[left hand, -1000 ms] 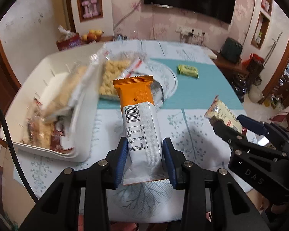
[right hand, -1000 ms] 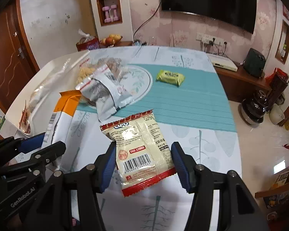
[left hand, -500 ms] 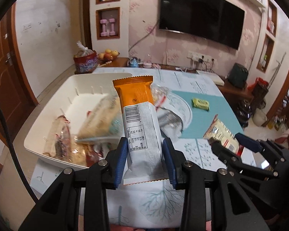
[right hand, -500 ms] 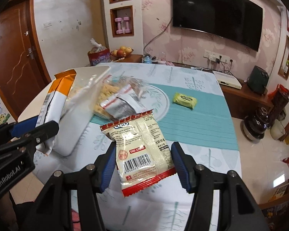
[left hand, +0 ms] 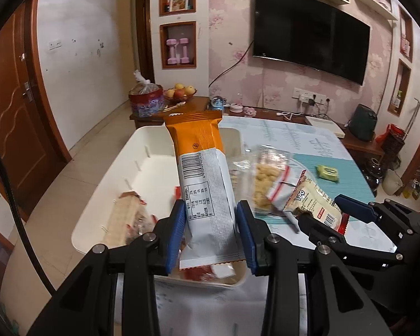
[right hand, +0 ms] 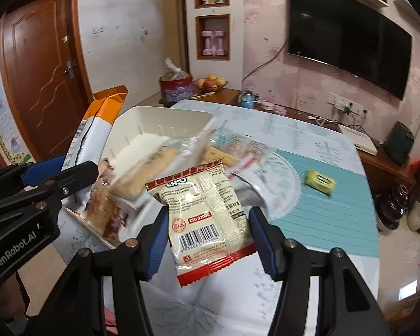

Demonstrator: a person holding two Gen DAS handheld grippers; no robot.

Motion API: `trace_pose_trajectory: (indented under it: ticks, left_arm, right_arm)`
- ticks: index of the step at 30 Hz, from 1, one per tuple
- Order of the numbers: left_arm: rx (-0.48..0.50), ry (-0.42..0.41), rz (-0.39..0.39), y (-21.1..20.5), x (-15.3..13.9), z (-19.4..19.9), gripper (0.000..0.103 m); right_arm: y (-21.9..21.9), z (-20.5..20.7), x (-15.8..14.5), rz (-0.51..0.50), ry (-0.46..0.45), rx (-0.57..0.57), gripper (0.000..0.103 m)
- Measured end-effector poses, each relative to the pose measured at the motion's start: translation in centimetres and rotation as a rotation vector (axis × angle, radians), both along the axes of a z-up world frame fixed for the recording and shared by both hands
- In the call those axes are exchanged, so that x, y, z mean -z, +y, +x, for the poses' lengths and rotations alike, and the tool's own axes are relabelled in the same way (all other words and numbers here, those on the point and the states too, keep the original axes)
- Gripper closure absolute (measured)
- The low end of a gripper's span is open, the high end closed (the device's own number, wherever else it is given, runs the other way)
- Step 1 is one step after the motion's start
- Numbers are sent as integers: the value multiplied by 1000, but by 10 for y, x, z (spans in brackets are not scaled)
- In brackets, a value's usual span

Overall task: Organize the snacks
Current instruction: 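Lift both packs and carry them toward the white bin with both tools, then open both tools over the white bin to drop the packs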

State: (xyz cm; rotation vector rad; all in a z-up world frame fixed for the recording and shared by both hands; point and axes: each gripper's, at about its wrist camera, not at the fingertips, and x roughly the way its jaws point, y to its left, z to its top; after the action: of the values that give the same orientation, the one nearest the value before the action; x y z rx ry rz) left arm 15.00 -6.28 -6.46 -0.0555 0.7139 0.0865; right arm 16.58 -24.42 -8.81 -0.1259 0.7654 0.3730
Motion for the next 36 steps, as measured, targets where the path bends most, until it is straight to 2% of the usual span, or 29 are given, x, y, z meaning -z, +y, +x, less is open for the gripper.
trace_pose_trajectory:
  ticks: [8, 18, 25, 30, 36]
  left_arm:
    - [-16, 43, 27, 54, 13, 30, 67]
    - [-19, 101, -18, 114, 31, 64, 67]
    - [-61, 115, -43, 138, 39, 74, 66]
    - [-73, 133, -77, 144, 47, 80, 66]
    - [-92, 131, -77, 145, 49, 81, 65]
  right_arm:
    - [52, 27, 4, 3, 13, -65, 46]
    - [106, 63, 15, 10, 37, -93, 46]
    - [133, 80, 23, 39, 51, -116, 46]
    - [143, 85, 29, 72, 65, -133, 46]
    - [150, 87, 33, 88, 71, -158, 43]
